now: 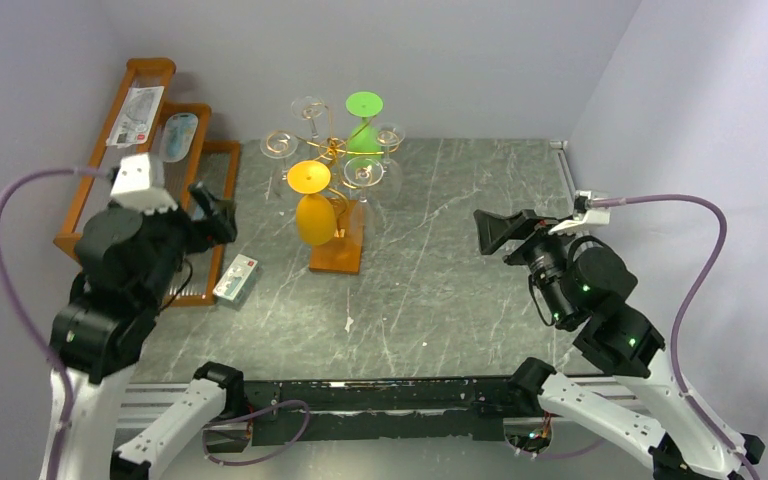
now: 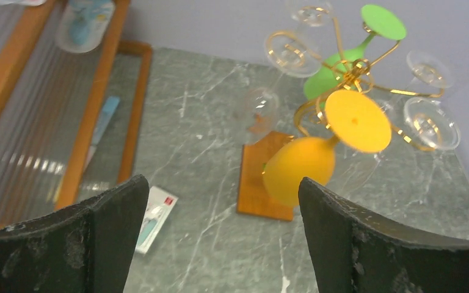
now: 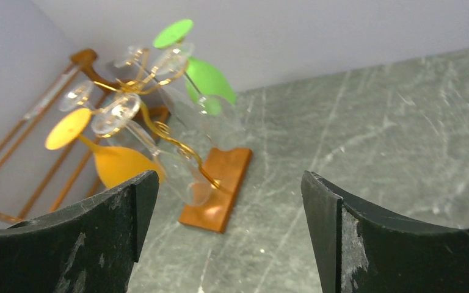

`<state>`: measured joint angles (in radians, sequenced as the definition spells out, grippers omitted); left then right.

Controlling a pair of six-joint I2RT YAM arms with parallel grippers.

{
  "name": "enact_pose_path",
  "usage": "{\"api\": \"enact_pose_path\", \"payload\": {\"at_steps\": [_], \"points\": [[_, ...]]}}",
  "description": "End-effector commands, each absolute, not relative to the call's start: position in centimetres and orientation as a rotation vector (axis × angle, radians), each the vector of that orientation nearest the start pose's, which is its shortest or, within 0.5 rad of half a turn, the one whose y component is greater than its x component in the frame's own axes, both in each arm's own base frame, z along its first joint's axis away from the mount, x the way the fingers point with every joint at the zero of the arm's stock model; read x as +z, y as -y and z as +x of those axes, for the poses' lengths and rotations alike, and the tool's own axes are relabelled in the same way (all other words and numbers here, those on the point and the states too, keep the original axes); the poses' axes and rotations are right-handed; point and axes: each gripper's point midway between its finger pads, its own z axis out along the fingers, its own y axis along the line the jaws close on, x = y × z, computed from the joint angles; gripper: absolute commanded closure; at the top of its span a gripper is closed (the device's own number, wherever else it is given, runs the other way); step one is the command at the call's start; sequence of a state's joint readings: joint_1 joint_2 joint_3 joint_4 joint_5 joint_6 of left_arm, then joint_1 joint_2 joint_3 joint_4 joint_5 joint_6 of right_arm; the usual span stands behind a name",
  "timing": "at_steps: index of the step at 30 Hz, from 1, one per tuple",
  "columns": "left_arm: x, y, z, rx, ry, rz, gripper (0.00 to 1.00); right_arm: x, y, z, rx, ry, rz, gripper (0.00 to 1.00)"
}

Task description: Place the wine glass upside down on the wine glass rack

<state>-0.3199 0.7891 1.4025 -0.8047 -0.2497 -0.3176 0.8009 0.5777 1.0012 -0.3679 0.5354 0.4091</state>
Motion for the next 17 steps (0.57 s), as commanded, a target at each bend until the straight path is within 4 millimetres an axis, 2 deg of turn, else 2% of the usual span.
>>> {"api": "enact_pose_path", "payload": {"at_steps": [1, 4, 8, 11, 17], "points": [[38.5, 0.8, 19.1, -0.1, -1.768, -0.218, 0.03, 35.9, -9.3, 21.2, 0.419, -1.674, 0.168, 0.08], [39.6, -0.5, 16.7, -0.092, -1.697, -0.24, 0.04, 36.4, -8.4, 20.8, 0.389, -1.669, 0.167, 0.06], [40.9, -1.6, 14.7, -0.081, -1.652, -0.246, 0.04, 37.3, -7.5, 20.3, 0.377, -1.67, 0.181, 0.04], [41.4, -2.0, 14.0, -0.066, -1.647, -0.249, 0.04, 38.0, -7.3, 19.8, 0.394, -1.652, 0.171, 0.03], [40.9, -1.9, 14.0, -0.064, -1.665, -0.241, 0.04, 38.6, -7.1, 19.5, 0.424, -1.623, 0.173, 0.02]]}}
